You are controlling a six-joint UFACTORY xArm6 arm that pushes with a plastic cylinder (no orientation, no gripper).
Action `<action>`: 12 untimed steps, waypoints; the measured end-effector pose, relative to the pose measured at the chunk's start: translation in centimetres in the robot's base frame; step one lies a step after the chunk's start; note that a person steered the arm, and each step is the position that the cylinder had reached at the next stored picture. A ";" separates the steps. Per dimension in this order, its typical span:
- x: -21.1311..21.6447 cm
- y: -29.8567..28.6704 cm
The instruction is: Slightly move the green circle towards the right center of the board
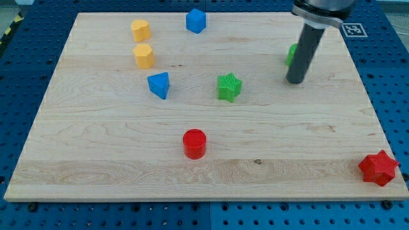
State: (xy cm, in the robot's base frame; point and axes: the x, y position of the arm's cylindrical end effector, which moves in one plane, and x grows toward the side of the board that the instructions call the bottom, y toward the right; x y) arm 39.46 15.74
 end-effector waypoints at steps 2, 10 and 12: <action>-5.9 -3.1; -7.9 -0.3; -6.0 -0.2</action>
